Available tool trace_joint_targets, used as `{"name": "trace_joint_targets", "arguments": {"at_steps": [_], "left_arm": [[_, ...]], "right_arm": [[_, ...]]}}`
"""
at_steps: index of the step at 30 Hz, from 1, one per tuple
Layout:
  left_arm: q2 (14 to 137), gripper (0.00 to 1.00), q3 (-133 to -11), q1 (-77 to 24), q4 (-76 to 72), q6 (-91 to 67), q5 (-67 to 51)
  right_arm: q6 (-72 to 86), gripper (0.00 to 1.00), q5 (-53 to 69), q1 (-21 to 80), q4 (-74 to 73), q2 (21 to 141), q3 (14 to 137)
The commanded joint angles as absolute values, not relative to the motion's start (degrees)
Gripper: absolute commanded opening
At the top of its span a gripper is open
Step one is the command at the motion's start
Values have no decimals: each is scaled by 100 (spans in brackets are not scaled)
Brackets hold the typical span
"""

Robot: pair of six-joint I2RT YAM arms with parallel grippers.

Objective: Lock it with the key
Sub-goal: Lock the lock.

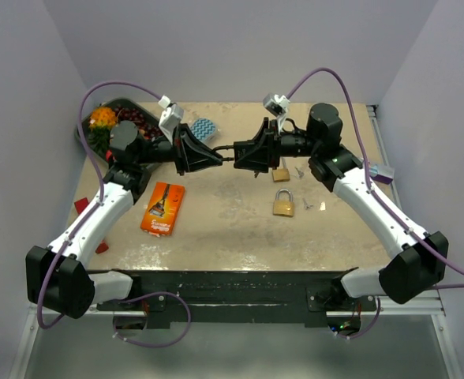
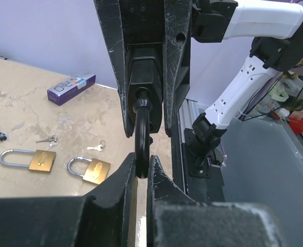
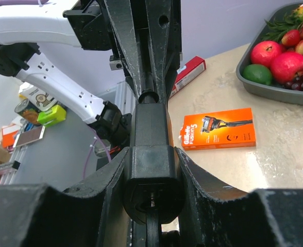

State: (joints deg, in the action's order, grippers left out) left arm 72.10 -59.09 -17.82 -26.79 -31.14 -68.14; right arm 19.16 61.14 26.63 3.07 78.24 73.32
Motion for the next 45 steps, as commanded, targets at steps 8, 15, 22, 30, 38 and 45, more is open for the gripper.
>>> {"name": "trace_joint_targets", "arguments": {"at_steps": [8, 15, 22, 30, 38, 45], "left_arm": [[7365, 0, -5897, -2364, -4043, -4096, -6996], [7532, 0, -6126, -2531, -4263, -4193, -6996], [7760, 0, -6468, -2874, -4245, -4017, -7013], [8147, 0, -6785, -3155, -4562, -4105, -6961], [8376, 0, -7198, -3418, -4343, -3771, -6838], [8604, 0, -7426, -3515, -4544, -3832, -6645]], "right_arm": [[835, 0, 5959, 3093, 404, 7602, 7506], [721, 0, 6003, 3278, 299, 7673, 7444], [826, 0, 6064, 3585, 562, 7901, 7409], [686, 0, 6161, 3885, 518, 8226, 7488], [790, 0, 6188, 4060, 747, 8402, 7445], [914, 0, 6109, 4140, 1054, 8525, 7321]]}}
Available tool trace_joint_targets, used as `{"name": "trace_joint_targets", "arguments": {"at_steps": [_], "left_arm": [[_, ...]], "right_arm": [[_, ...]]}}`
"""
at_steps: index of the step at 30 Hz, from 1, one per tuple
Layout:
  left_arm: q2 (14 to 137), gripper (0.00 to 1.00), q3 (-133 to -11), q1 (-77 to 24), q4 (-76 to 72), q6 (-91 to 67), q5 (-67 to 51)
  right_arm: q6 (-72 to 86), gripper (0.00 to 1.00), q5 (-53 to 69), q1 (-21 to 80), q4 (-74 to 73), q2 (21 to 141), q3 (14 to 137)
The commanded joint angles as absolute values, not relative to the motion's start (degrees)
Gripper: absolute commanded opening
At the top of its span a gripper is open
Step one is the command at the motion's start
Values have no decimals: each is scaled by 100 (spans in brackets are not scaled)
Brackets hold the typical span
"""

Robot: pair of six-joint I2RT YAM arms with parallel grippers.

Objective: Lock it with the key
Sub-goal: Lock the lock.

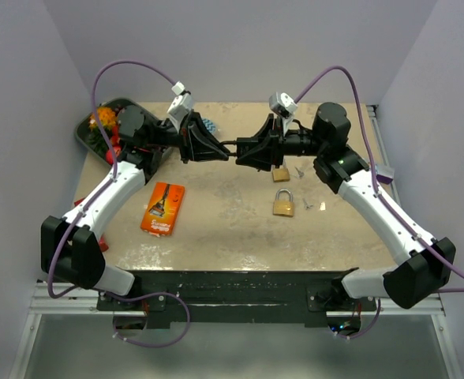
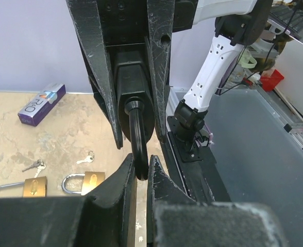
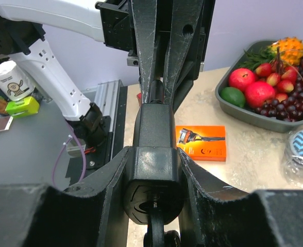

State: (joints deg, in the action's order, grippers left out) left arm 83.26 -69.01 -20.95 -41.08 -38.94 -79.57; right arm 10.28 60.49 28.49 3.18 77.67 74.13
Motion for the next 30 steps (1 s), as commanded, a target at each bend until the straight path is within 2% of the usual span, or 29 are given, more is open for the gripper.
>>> {"name": "trace_joint_targets", "arguments": {"at_steps": [1, 18, 30], "left_arm": [[8622, 0, -7470, -3542, -4535, -3823, -6636], [8780, 0, -7576, -3867, -3797, -3322, -6486], [7990, 0, -6742, -2787, -2979, -3067, -6680]], "right_arm": [[931, 0, 6091, 4148, 1063, 8543, 7347], [343, 0, 5423, 4307, 959, 8561, 7304], [-246, 0, 5414, 3349, -474, 7682, 6979]]}}
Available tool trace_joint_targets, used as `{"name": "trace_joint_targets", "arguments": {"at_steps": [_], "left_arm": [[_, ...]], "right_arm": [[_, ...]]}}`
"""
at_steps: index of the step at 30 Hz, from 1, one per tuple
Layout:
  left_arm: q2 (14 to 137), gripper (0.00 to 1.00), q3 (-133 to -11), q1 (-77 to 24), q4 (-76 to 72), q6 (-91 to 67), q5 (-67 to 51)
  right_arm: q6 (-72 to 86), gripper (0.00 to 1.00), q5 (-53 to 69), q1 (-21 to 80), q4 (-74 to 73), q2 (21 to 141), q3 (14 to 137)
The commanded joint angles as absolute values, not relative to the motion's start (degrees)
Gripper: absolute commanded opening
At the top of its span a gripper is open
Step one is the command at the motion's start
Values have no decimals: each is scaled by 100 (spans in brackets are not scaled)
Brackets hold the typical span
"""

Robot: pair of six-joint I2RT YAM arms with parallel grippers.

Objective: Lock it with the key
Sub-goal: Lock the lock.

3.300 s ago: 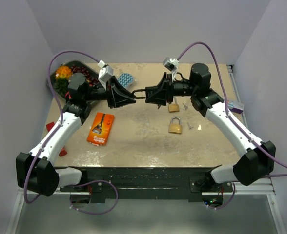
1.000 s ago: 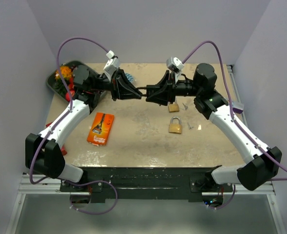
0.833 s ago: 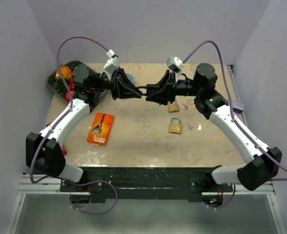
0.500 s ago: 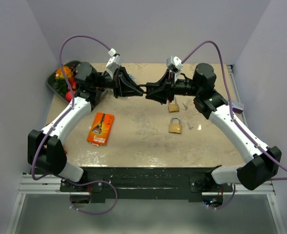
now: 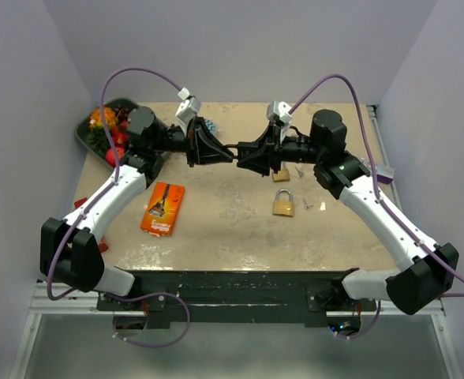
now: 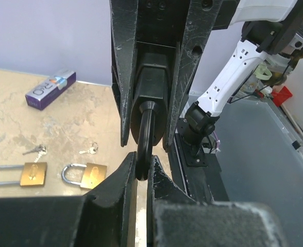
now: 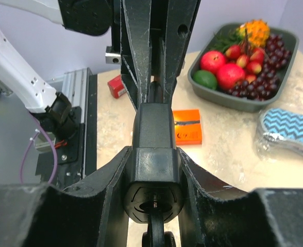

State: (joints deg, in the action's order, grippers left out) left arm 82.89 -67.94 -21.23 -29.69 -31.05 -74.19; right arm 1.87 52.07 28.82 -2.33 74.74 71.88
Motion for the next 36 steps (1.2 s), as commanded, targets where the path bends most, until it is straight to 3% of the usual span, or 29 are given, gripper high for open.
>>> {"name": "trace_joint_targets", "arguments": {"at_steps": [1, 12, 20, 21, 24, 26, 32, 36], "left_arm": [[7902, 0, -6706, -2717, -2971, -3067, -6662], [7761, 0, -6881, -2461, -1907, -2127, -6697], [7989, 0, -7058, -2461, -2286, -2531, -6592], [7981, 1, -7049, -2461, -2250, -2523, -6592], [7998, 18, -7023, -2461, -2224, -2505, -6618], [8016, 20, -7022, -2461, -2224, -2531, -6601], [8007, 19, -6847, -2461, -2635, -2812, -6583], [8016, 0, -6741, -2461, -2891, -2944, -6653]], "right_arm": [[-246, 0, 5388, 3279, -527, 7656, 6970], [-1203, 0, 5283, 3067, -1985, 7690, 7233], [-923, 0, 5282, 3067, -1530, 7840, 7339], [-888, 0, 5291, 3041, -1477, 7822, 7339], [-572, 0, 5230, 3024, -1117, 7796, 7225], [-195, 0, 5186, 2997, -715, 7752, 7111], [553, 0, 5247, 2927, -107, 7796, 7067], [659, 0, 5335, 2927, -26, 7848, 7128]]}}
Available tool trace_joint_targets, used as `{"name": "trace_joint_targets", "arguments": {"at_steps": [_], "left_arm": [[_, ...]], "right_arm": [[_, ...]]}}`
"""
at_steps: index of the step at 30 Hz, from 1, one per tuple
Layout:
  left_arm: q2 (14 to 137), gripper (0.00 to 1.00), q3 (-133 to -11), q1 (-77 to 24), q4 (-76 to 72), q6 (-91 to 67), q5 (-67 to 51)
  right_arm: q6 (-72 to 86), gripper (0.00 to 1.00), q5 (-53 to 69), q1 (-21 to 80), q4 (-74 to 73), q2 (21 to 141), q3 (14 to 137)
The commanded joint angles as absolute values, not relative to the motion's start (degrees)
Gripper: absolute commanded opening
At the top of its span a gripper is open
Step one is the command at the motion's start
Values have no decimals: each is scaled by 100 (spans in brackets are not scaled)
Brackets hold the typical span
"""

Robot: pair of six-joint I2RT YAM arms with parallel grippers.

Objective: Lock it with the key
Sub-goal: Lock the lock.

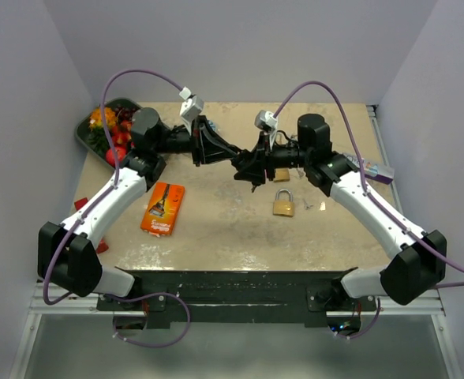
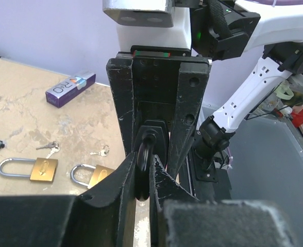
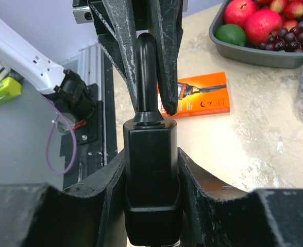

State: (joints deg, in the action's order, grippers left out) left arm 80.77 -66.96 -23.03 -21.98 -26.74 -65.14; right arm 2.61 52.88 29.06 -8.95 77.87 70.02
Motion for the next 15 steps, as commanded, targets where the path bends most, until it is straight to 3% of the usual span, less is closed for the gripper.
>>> {"name": "trace_joint_targets", "arguments": {"at_steps": [1, 3, 6, 7, 11, 15], "left_arm": [[8016, 0, -6741, -2452, -2874, -2988, -6636], [8016, 0, -6732, -2374, -2892, -3041, -6627], [8024, 0, -6732, -2128, -3102, -3295, -6583], [8033, 0, -6732, -2057, -3320, -3487, -6644], [8077, 0, -6776, -1785, -3401, -3621, -6820], [8059, 0, -6759, -1696, -3375, -3638, -6952]], "right_arm": [[668, 0, 5344, 2927, -26, 7901, 7137], [668, 0, 5396, 2918, -149, 7945, 7215], [589, 41, 5449, 2778, -527, 8024, 7304], [641, 60, 5467, 2716, -571, 8007, 7278], [607, 80, 5449, 2400, -790, 7919, 7225], [422, 85, 5467, 2066, -1160, 7919, 7286]]}}
